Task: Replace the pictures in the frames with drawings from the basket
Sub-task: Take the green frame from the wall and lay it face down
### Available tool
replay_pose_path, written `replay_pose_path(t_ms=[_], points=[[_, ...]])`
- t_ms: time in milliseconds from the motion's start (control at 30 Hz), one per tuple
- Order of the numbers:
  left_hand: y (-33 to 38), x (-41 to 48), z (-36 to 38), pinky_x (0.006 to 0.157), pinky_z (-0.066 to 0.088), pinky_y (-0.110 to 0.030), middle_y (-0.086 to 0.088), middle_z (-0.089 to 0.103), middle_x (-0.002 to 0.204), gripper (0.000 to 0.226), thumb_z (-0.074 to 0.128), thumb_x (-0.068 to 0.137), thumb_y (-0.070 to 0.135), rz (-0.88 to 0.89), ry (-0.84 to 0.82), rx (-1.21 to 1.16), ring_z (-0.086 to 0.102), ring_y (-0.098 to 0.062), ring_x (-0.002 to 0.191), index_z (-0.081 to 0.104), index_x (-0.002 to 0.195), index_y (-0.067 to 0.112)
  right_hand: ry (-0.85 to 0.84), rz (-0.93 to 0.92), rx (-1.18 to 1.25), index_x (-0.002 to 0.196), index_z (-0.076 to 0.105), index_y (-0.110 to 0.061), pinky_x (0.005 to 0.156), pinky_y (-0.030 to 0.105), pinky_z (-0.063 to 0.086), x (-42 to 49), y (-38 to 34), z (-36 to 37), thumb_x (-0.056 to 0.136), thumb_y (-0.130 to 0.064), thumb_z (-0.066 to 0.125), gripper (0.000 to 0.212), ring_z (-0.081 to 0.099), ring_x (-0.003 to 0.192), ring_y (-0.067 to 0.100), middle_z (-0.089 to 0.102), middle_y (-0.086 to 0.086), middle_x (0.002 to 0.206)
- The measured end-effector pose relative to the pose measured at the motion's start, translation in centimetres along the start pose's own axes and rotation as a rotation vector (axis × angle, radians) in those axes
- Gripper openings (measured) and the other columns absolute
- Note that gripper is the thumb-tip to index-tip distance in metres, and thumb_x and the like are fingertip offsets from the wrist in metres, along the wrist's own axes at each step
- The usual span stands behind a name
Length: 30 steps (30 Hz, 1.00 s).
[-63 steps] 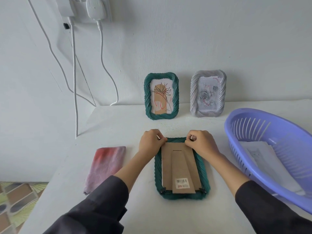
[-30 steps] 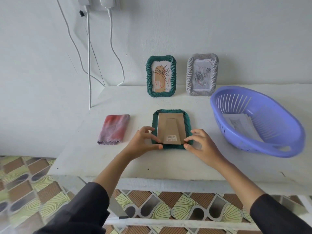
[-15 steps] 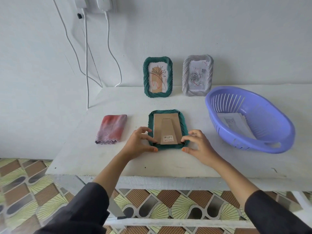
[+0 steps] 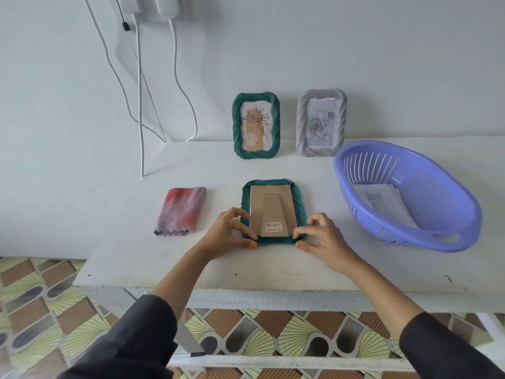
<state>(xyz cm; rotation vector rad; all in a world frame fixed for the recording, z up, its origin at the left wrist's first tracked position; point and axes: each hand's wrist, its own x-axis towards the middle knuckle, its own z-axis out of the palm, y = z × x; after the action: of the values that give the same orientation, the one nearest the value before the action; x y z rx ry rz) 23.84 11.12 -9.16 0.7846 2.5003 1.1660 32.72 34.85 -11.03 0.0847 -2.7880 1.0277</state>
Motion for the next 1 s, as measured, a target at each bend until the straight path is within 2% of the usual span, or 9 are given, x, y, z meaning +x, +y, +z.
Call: replay_pose_path(t_ms=[200, 333, 400, 467, 533, 633, 867, 933, 1000], points=[[-0.5, 0.3, 0.0, 0.103, 0.030, -0.024, 0.024, 0.045, 0.112, 0.038, 0.085, 0.063, 0.016, -0.005, -0.014, -0.065, 0.039, -0.009, 0.117, 0.068, 0.056, 0.049, -0.012, 0.034, 0.054, 0.089, 0.072, -0.025, 0.100, 0.034, 0.034, -0.2, 0.1, 0.0, 0.078, -0.020, 0.072, 0.012, 0.040, 0.105, 0.015, 0.036, -0.012, 0.098], [0.2, 0.6, -0.5, 0.102, 0.027, -0.023, 0.008, 0.037, 0.131, 0.026, 0.080, 0.070, 0.018, -0.087, 0.027, -0.230, 0.036, -0.010, 0.124, 0.069, 0.084, 0.037, -0.135, 0.111, 0.156, 0.085, 0.061, -0.046, 0.103, 0.024, 0.021, 0.0, -0.6, -1.2, 0.079, -0.023, 0.071, 0.026, 0.029, 0.120, 0.011, 0.032, -0.004, 0.120], [0.5, 1.4, -0.5, 0.098, 0.029, -0.023, 0.000, 0.037, 0.134, 0.021, 0.073, 0.078, 0.022, -0.131, 0.129, -0.270, 0.039, -0.012, 0.120, 0.068, 0.098, 0.027, -0.125, 0.129, 0.167, 0.091, 0.064, -0.042, 0.100, 0.017, 0.019, 0.8, -1.0, -1.7, 0.079, -0.023, 0.071, 0.024, 0.031, 0.120, 0.011, 0.033, -0.002, 0.120], [0.6, 2.7, -0.1, 0.094, 0.034, -0.024, -0.005, 0.045, 0.131, 0.026, 0.069, 0.083, 0.026, -0.165, 0.224, -0.189, 0.044, -0.012, 0.110, 0.067, 0.108, 0.021, -0.045, 0.169, 0.186, 0.097, 0.070, -0.029, 0.095, 0.014, 0.021, 2.1, -1.2, -2.0, 0.080, -0.022, 0.071, 0.019, 0.036, 0.119, 0.012, 0.038, 0.001, 0.115], [0.9, 3.8, 0.4, 0.091, 0.039, -0.027, -0.008, 0.052, 0.126, 0.030, 0.066, 0.084, 0.027, -0.210, 0.270, -0.113, 0.048, -0.016, 0.103, 0.066, 0.113, 0.019, 0.045, 0.214, 0.160, 0.101, 0.071, -0.026, 0.098, 0.022, 0.029, 3.5, -1.3, -2.0, 0.081, -0.025, 0.069, 0.020, 0.043, 0.118, 0.015, 0.045, 0.003, 0.113], [1.0, 5.0, 0.9, 0.093, 0.044, -0.036, -0.012, 0.059, 0.119, 0.029, 0.066, 0.084, 0.025, -0.263, 0.313, -0.079, 0.054, -0.028, 0.107, 0.066, 0.112, 0.019, 0.124, 0.298, 0.048, 0.107, 0.068, -0.031, 0.101, 0.034, 0.035, 5.0, -1.0, -1.3, 0.083, -0.033, 0.064, 0.024, 0.048, 0.120, 0.019, 0.052, 0.004, 0.122], [0.8, 5.5, 1.1, 0.092, 0.047, -0.036, -0.010, 0.060, 0.117, 0.026, 0.069, 0.082, 0.023, -0.281, 0.361, -0.039, 0.055, -0.026, 0.107, 0.070, 0.106, 0.016, 0.181, 0.308, -0.125, 0.110, 0.067, -0.033, 0.097, 0.031, 0.031, 5.0, 0.1, 0.3, 0.085, -0.037, 0.061, 0.026, 0.046, 0.117, 0.021, 0.056, -0.002, 0.122], [0.9, 5.5, 0.9, 0.088, 0.048, -0.033, -0.011, 0.062, 0.116, 0.025, 0.070, 0.081, 0.022, -0.287, 0.368, -0.052, 0.056, -0.023, 0.102, 0.070, 0.105, 0.013, 0.187, 0.299, -0.134, 0.110, 0.067, -0.033, 0.098, 0.030, 0.031, 5.0, 0.2, 0.5, 0.085, -0.037, 0.061, 0.026, 0.046, 0.117, 0.020, 0.056, -0.002, 0.124], [1.1, 5.5, 0.8, 0.070, 0.046, -0.024, -0.016, 0.066, 0.109, 0.024, 0.072, 0.080, 0.018, -0.289, 0.375, -0.082, 0.055, -0.015, 0.081, 0.072, 0.102, 0.010, 0.187, 0.290, -0.146, 0.111, 0.067, -0.034, 0.097, 0.030, 0.031, 5.0, 0.3, 0.5, 0.085, -0.038, 0.061, 0.027, 0.046, 0.118, 0.020, 0.055, -0.002, 0.125]])
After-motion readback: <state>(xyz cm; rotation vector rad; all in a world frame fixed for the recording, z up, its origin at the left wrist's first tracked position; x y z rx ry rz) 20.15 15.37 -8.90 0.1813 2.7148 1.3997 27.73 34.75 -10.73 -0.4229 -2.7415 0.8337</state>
